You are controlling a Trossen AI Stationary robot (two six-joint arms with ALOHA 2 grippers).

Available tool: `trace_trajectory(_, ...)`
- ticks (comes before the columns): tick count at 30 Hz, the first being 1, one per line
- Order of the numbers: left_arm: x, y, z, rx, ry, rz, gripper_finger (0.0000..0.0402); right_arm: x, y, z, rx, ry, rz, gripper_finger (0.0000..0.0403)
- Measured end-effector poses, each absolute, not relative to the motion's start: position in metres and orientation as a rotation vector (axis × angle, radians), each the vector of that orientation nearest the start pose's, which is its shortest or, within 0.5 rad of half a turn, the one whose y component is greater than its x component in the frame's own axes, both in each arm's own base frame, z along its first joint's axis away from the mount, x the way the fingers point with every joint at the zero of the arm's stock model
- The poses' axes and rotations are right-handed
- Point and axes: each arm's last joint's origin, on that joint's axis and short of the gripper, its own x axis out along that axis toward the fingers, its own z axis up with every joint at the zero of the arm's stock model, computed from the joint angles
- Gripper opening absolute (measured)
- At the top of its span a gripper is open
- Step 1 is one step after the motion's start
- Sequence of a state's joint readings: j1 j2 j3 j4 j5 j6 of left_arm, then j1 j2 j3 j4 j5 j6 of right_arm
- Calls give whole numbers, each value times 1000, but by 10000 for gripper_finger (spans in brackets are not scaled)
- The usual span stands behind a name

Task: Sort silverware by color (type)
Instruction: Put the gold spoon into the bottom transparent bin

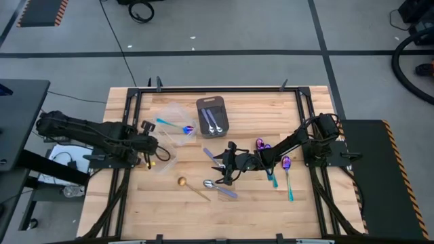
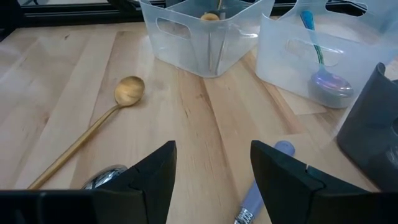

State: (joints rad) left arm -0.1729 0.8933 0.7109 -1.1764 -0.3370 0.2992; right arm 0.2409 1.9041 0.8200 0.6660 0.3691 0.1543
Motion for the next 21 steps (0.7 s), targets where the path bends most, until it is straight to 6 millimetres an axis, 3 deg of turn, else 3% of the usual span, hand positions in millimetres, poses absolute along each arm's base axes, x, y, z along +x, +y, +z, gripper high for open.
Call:
trace_trajectory(16, 158, -18, 199, 614, 1555, -84, 30, 353, 76, 126, 28, 382, -156, 215)
trace_trajectory(21, 161, -18, 196, 613, 1579, -82, 64, 353, 76, 127, 29, 379, -156, 215)
